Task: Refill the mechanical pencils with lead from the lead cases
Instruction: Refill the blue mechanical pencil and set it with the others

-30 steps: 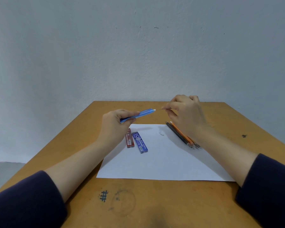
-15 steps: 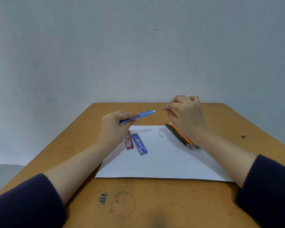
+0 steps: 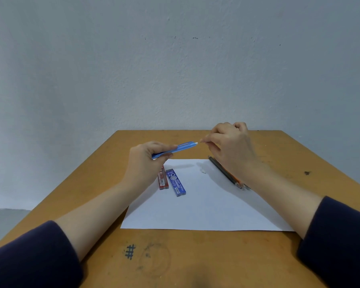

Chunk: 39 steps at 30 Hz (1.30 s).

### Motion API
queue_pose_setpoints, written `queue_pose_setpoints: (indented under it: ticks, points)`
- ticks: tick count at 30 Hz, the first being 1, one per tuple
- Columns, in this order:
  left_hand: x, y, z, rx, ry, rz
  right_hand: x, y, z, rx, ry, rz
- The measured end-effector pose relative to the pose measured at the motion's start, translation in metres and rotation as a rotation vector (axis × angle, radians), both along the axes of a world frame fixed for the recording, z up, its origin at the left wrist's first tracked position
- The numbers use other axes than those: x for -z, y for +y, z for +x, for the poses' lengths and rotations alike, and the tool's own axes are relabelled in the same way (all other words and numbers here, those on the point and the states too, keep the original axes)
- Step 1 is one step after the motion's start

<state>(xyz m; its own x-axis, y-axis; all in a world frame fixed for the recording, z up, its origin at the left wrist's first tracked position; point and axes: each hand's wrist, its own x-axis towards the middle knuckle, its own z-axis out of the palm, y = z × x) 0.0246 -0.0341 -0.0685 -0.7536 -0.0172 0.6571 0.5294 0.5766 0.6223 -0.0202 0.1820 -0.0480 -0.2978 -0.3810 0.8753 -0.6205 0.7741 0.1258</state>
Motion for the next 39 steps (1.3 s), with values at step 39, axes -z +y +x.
queue_pose_setpoints:
  ticks: [39]
  points:
    - [0.001,0.003,0.001,-0.054,0.041,0.052,0.007,-0.025,0.023,-0.176,-0.657,-0.261]
